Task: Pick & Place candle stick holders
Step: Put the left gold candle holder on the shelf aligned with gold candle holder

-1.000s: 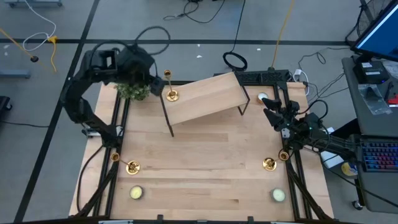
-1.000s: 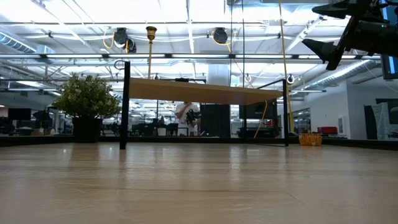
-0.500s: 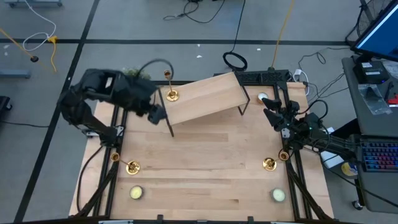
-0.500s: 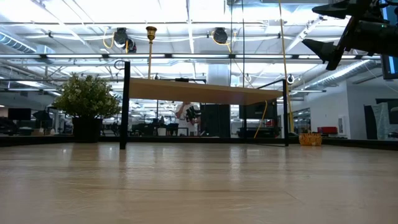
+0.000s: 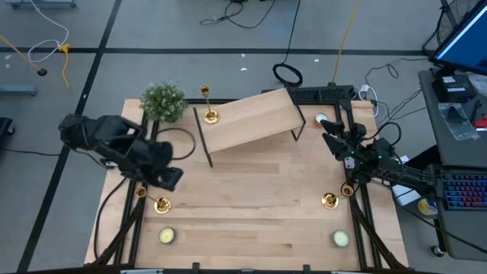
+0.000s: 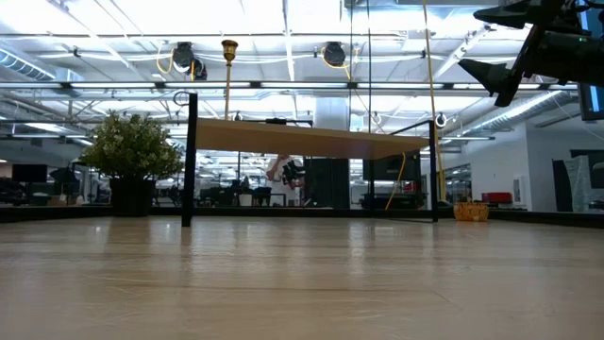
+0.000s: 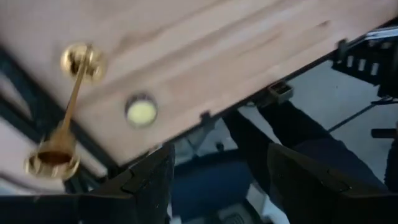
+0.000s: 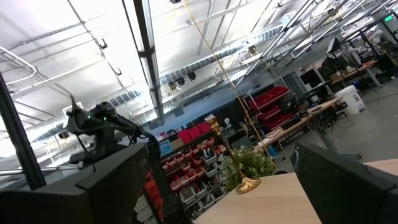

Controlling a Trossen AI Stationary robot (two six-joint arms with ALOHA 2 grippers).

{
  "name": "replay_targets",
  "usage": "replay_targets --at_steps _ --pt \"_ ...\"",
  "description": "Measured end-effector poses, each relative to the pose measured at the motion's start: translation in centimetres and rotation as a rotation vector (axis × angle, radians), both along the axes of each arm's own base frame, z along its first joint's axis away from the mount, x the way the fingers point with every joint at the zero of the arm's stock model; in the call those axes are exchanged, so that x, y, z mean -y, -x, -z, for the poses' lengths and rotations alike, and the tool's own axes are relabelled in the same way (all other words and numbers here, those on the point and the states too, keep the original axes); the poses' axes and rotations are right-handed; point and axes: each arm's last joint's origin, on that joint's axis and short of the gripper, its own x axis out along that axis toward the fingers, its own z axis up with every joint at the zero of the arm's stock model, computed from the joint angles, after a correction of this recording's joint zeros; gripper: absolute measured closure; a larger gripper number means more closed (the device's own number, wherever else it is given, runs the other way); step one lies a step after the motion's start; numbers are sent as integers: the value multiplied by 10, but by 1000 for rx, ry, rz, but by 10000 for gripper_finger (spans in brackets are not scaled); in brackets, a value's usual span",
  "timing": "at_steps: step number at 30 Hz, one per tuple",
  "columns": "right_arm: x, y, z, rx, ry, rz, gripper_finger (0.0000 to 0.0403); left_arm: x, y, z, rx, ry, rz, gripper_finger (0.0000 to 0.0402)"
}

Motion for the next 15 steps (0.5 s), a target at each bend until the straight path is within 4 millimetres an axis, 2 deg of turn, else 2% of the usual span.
replay_targets --at_steps 8,12,15 --pt "0 0 0 -1 -1 0 23 3 44 -10 11 54 -137 147" --pt "0 0 0 -2 -1 0 23 3 56 -14 32 58 -179 147" --pt "0 0 0 -3 -2 0 23 6 59 -9 25 41 -162 147"
